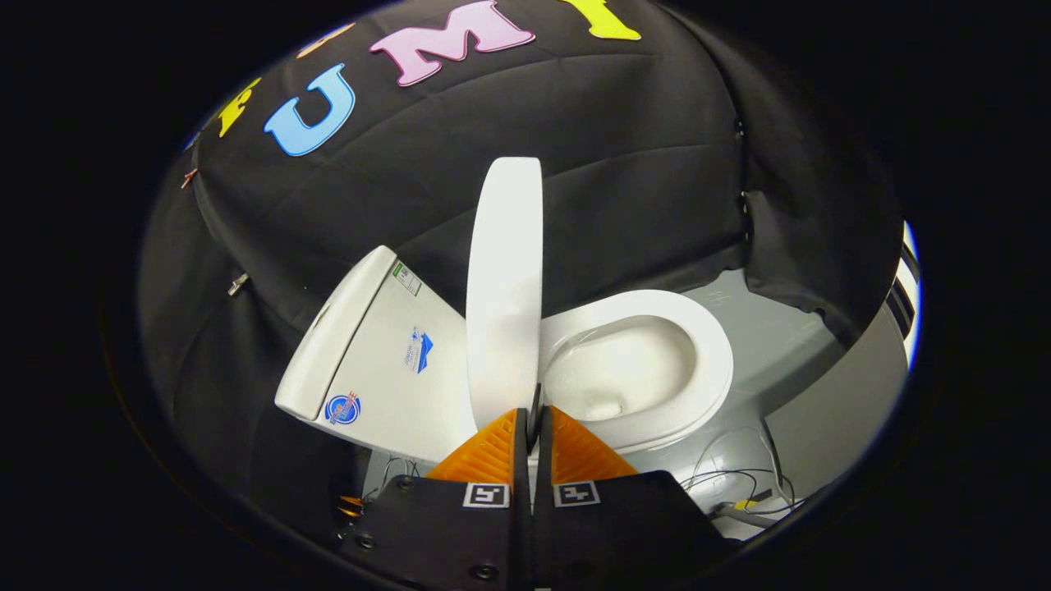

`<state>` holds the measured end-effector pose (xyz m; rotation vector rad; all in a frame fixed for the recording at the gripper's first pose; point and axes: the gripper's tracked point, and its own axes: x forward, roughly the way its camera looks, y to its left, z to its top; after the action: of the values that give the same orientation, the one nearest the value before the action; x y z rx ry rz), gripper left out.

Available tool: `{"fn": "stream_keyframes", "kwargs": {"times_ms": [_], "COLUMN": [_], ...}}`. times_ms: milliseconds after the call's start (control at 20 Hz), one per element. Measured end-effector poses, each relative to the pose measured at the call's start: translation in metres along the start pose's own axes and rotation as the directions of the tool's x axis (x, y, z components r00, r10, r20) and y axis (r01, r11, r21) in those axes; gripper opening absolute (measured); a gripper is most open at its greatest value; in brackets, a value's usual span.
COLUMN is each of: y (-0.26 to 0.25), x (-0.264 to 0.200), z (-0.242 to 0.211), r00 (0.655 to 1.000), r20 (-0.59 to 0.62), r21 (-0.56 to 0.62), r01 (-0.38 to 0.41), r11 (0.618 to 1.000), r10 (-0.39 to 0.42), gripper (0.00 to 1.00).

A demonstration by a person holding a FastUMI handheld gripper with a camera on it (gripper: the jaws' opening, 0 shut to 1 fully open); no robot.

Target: Open the toilet lid.

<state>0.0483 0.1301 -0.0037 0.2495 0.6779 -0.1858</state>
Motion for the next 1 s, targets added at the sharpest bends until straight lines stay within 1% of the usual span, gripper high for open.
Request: {"fn": "stream_keyframes", "kwargs": {"times_ms": [150, 300, 550, 850, 1000], "y": [0.016, 0.029, 0.051, 0.076, 0.088], "x": [-0.002, -0.003, -0.007, -0.005, -0.006], "z": [0.0, -0.001, -0.003, -0.006, -0.01], "r00": [1.0, 0.999, 0.998, 0.996, 0.992], "r20": [0.004, -0.004, 0.001, 0.02, 0.038], "r21": [-0.043, -0.052, -0.11, -0.174, -0.219], "r01": [0.016, 0.044, 0.057, 0.091, 0.129], "r11": [0.999, 0.998, 0.992, 0.981, 0.967], "r10": [-0.016, -0.044, -0.057, -0.088, -0.124], "gripper": [0.05, 0.05, 0.05, 0.05, 0.05]}}
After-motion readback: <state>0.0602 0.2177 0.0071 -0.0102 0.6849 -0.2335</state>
